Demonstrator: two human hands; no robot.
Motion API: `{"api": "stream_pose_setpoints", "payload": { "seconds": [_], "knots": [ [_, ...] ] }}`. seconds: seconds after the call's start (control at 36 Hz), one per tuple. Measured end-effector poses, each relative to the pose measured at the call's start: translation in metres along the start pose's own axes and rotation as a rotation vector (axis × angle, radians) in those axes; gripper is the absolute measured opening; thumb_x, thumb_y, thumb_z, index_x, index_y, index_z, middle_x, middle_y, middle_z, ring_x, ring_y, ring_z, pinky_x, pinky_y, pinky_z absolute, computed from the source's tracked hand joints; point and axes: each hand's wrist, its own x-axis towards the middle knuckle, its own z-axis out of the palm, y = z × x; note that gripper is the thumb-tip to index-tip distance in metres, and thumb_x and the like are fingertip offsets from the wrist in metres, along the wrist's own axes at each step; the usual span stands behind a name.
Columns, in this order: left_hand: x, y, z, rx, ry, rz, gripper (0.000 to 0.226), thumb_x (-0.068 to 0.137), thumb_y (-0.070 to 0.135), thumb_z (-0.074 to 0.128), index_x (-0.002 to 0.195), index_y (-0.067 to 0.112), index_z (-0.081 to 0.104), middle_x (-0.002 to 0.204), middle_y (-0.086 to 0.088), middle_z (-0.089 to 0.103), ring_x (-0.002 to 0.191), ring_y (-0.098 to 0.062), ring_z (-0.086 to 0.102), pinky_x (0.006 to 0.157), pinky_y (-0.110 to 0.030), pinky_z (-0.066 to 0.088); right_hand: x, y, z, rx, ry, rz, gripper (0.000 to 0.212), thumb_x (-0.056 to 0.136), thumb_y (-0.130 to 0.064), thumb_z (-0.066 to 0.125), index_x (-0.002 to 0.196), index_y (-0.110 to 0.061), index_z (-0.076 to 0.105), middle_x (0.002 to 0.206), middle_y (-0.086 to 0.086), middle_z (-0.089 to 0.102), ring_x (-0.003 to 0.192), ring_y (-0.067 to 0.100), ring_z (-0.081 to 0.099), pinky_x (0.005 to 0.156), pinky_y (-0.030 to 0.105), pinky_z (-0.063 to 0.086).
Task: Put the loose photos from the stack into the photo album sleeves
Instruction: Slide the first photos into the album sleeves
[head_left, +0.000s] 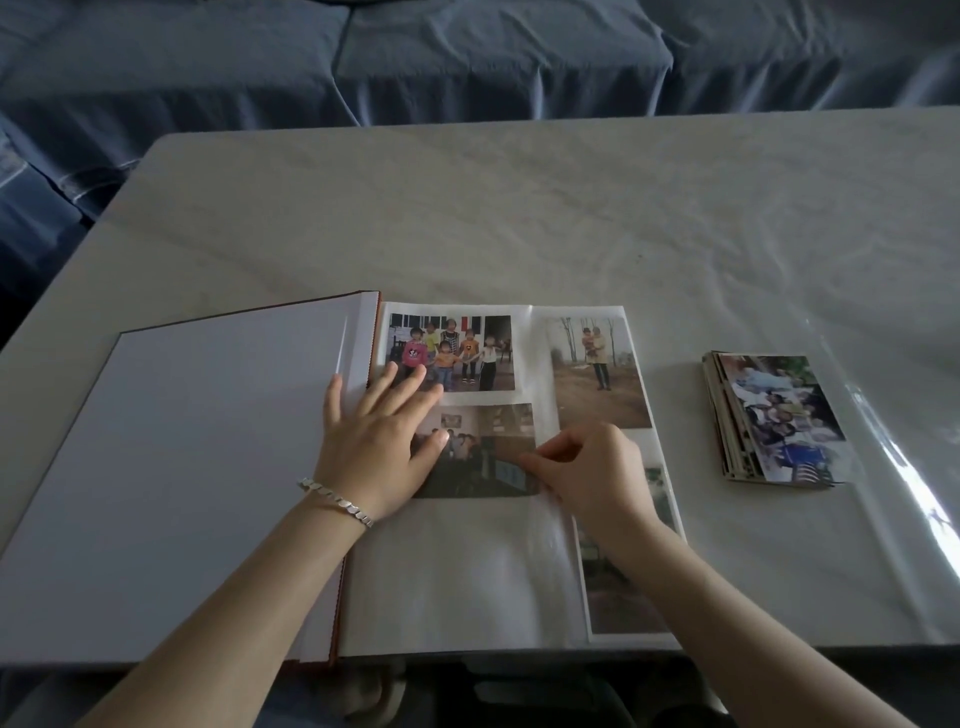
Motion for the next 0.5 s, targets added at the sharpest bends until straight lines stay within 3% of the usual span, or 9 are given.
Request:
{"api": "stream_pose_setpoints", "payload": {
  "seconds": [0.33,0.5],
  "knots": [
    [0.0004,-0.0006,0.0005,0.006,-0.005,0.002,0.052,0.095,0.053,0.027,0.145,0.038,0.025,0.156,0.015,0.008,0.144,-0.008,-0.001,0.111,-0.048,-0.012,-0.0040,-0.0036,0.0030,-0.161,0.048,-0.087,0.009,0.081,-0.022,0.072,0.077,-0.014,0.071,0.072,-0.004,0.067,0.066,0.010,0.061,0.058,0.025,0.053],
    [0.0006,-0.0009,0.0008,0.004,-0.001,0.004,0.052,0.095,0.053,0.028,0.145,0.037,0.025,0.156,0.014,0.008,0.144,-0.008,0.000,0.111,-0.048,-0.012,-0.0063,-0.0038,0.0049,-0.186,0.015,-0.148,0.015,0.082,-0.011,0.065,0.067,-0.011,0.064,0.065,-0.004,0.062,0.061,0.010,0.057,0.057,0.031,0.053]
  ]
}}
